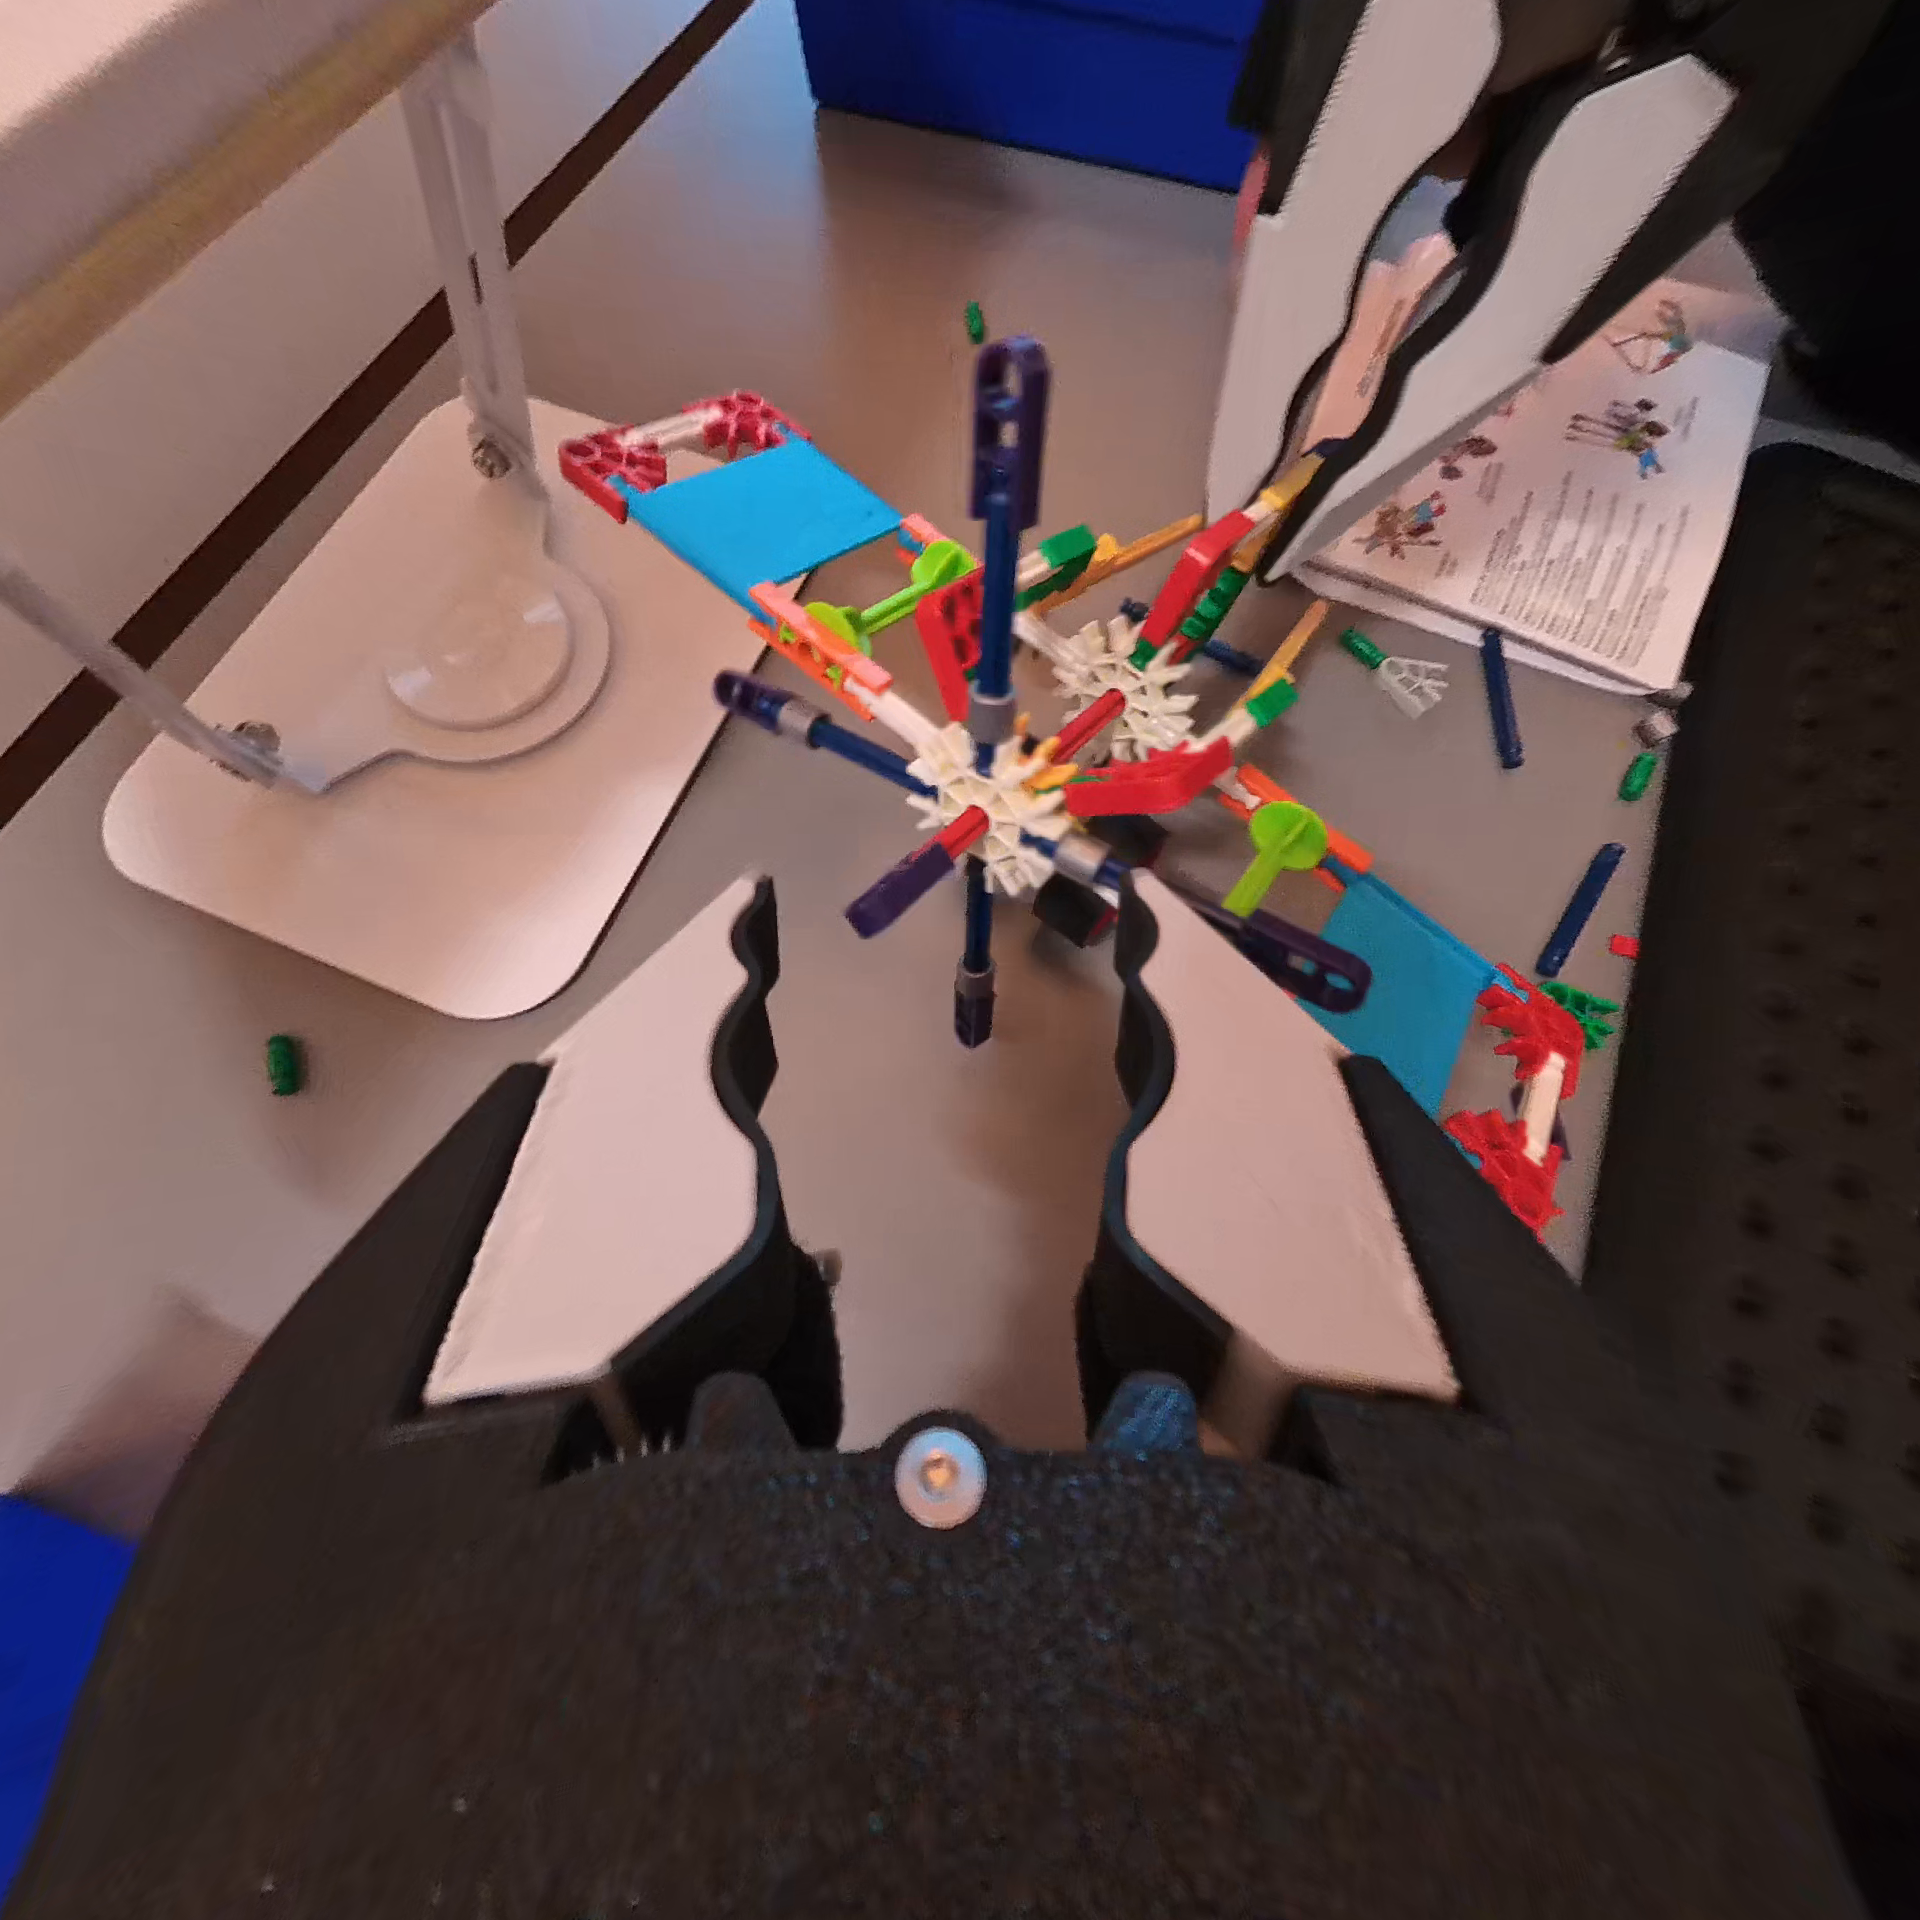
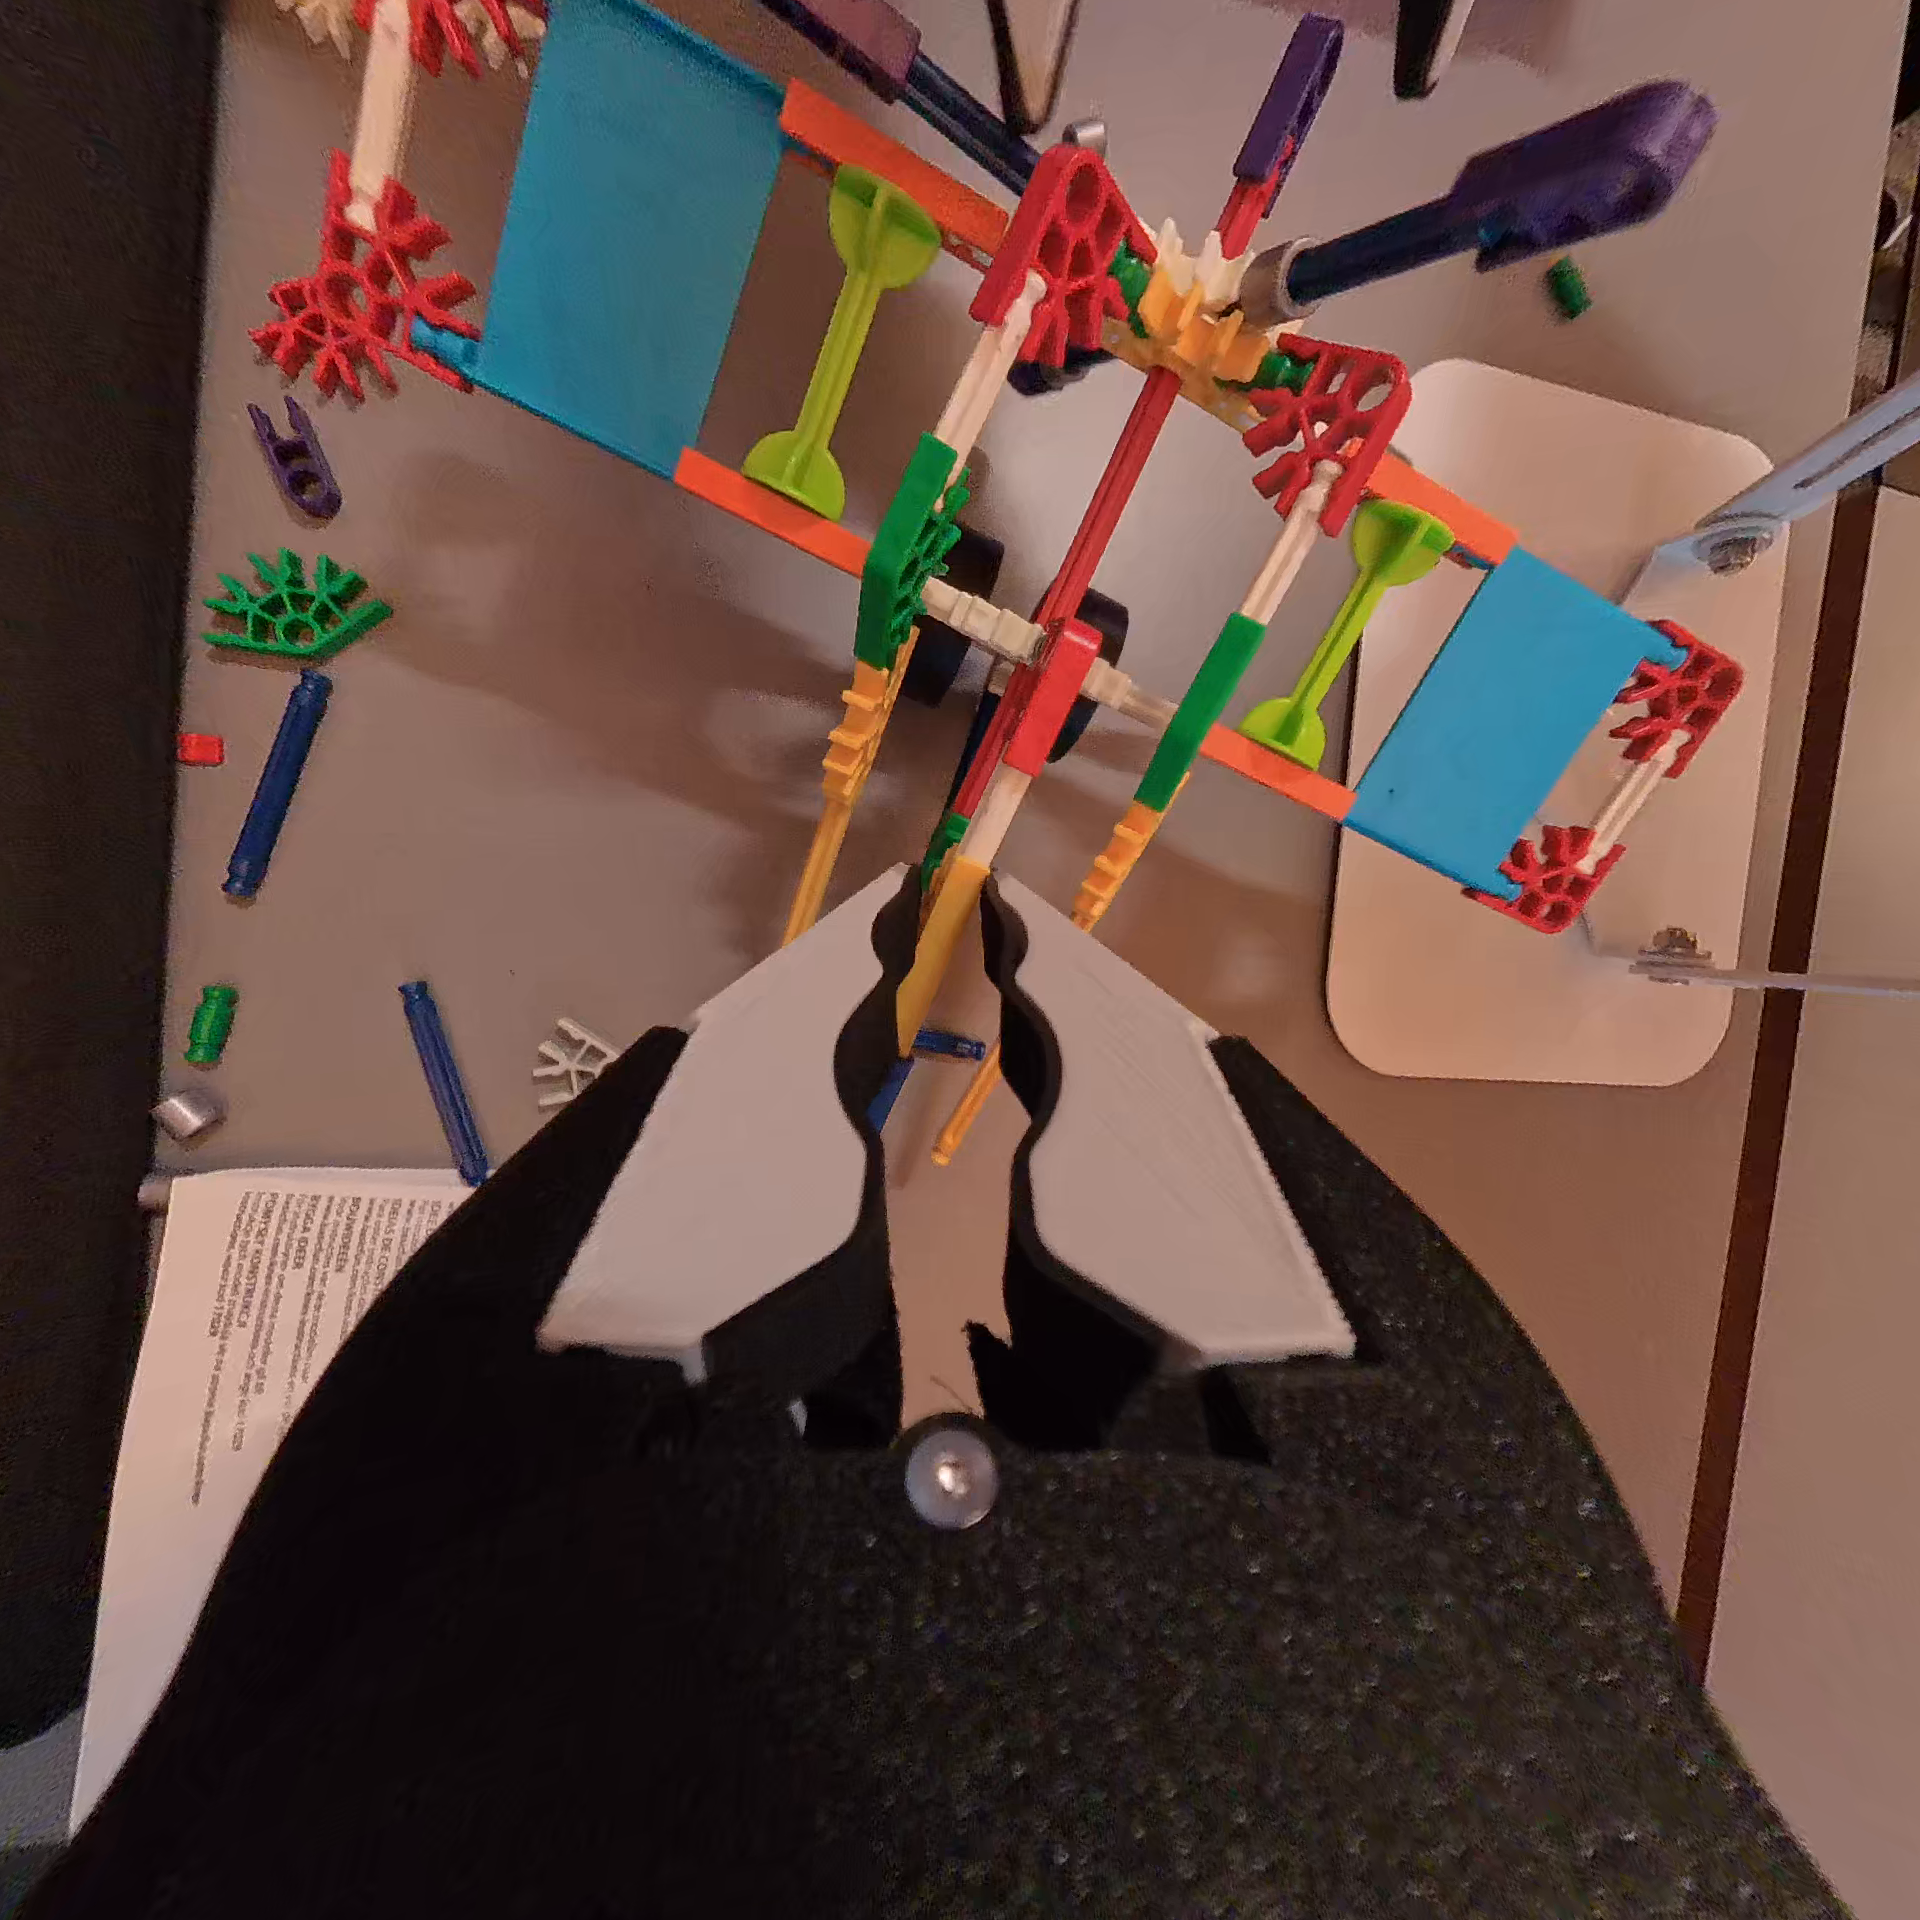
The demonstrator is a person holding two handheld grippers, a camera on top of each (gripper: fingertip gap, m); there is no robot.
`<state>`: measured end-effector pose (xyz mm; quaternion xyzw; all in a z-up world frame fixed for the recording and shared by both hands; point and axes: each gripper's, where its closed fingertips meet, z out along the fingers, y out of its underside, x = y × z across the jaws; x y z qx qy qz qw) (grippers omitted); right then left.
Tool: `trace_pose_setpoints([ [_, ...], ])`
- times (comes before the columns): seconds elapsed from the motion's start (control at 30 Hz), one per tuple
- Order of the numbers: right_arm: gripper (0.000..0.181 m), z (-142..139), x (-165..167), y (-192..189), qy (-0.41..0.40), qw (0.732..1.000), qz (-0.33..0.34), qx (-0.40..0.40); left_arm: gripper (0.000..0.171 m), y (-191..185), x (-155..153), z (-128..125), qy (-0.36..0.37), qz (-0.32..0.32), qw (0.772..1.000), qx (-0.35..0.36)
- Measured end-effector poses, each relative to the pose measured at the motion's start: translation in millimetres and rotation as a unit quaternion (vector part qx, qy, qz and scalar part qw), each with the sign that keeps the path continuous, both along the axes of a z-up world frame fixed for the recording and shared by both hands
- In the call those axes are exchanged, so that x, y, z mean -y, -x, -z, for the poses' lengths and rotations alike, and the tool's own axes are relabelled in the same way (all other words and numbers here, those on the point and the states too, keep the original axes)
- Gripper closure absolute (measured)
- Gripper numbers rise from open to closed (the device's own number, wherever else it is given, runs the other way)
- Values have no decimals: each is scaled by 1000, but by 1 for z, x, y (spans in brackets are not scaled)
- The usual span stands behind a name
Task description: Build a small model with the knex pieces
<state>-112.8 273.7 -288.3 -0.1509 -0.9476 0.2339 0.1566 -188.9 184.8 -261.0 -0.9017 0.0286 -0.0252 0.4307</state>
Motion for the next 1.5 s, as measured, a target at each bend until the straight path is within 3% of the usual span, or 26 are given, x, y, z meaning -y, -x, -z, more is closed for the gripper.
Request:
trace_pose_setpoints([
  [0.33, 168, 2, 13, 7, -5, 1000, 2, -21, 117, 13, 4, -3, 0, -31, 999, -5],
  [0.57, 166, -1, 27, 14, 19, 999, 12, -33, 116, 35, 11, -2, 13, -91, 995, -30],
  [0.83, 164, 6, 31, 14, 10, 999, 8, -32, 117, 37, 15, -4, 15, -100, 994, -35],
  [0.97, 159, -3, 24, 10, 19, 999, 7, -28, 117, 37, 16, 1, 30, -100, 994, -41],
  [1.23, 156, -20, -14, 1, 24, 999, 19, -17, 114, 17, 10, -11, 3, -57, 998, -27],
  [1.5, 156, 9, -31, 8, -22, 999, 39, 11, 116, -16, 4, -17, 2, 15, 998, -58],
])
